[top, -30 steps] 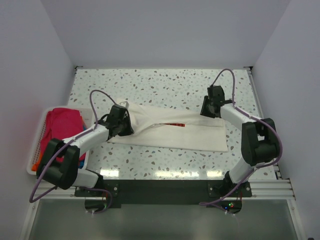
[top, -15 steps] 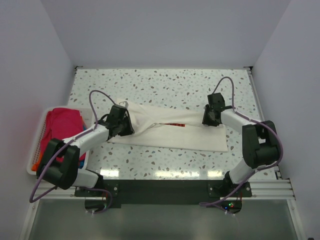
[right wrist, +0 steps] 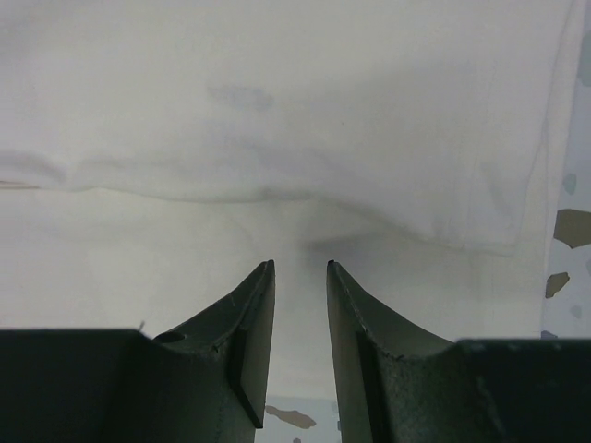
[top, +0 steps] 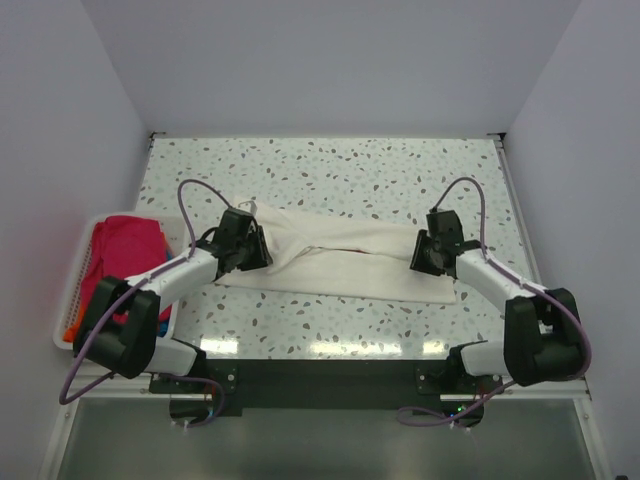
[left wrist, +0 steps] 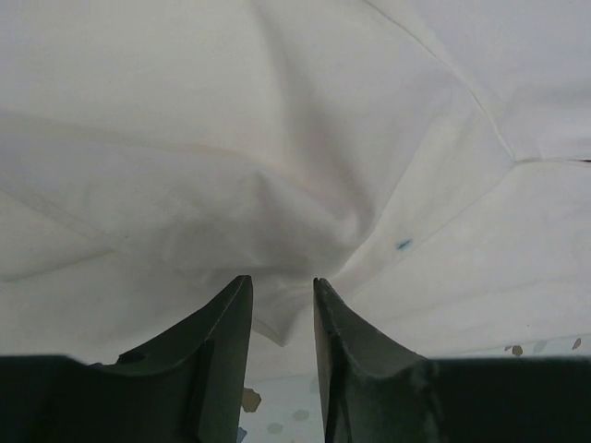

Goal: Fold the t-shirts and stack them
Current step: Fold the tshirt

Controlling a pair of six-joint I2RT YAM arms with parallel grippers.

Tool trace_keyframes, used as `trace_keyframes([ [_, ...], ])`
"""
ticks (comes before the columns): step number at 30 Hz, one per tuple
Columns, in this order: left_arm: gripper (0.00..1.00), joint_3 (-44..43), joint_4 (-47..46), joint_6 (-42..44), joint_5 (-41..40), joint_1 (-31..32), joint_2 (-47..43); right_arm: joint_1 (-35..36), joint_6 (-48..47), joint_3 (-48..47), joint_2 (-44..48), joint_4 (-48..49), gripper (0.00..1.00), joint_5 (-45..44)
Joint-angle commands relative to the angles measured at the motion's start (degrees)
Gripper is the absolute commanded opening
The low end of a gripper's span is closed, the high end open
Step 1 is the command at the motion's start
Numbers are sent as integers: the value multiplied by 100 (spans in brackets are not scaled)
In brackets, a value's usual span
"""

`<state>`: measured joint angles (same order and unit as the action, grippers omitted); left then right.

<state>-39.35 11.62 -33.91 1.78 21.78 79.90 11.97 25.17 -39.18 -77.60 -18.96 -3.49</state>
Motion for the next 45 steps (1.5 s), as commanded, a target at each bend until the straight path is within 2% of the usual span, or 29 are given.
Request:
trace_keyframes([
  [1,40,-266,-230,-107,77,19,-219,7,190,86,639,77,33,163],
  [5,50,-563,33,-230,-125,11,-650,7,287,-2,1054,-37,34,226],
  [8,52,-818,323,-449,-625,10,-844,7,243,-448,731,-99,35,120],
  [13,48,-1030,473,-985,-1740,10,-503,16,243,-872,-96,129,34,32],
  [16,42,-1083,587,-1179,-1979,-7,51,16,269,-1039,-623,244,33,76],
  [19,35,-856,588,-1293,-1849,-7,324,16,278,-934,-739,358,32,199],
  [23,33,-48,201,-1337,-1567,-7,45,25,331,-461,-379,455,33,260],
  [27,29,314,34,-1232,-1277,2,-246,253,559,-187,52,577,33,340],
  [30,30,455,-19,-1127,-1058,2,-641,797,927,-178,167,753,34,340],
  [31,31,411,7,-1118,-1040,2,-755,1216,1042,-213,149,823,34,331],
  [33,36,280,226,-1056,-1135,-7,-1072,1693,1480,-406,-70,1025,34,59],
  [34,42,70,331,-1047,-1206,-7,-1160,1912,1656,-485,-166,1104,34,-72],
  [36,48,-168,735,-960,-1381,-68,-1345,2554,2262,-739,-570,1473,35,-310],
  [37,52,-378,841,-933,-1461,-121,-1389,2939,2473,-819,-746,1640,39,-328],
  [40,56,-704,1079,-758,-1330,-454,-1582,3652,3177,-1275,-1466,2220,45,-582],
  [45,57,-1083,1255,-485,-812,-1218,-1723,4190,4127,-2321,-2889,2783,46,-688],
])
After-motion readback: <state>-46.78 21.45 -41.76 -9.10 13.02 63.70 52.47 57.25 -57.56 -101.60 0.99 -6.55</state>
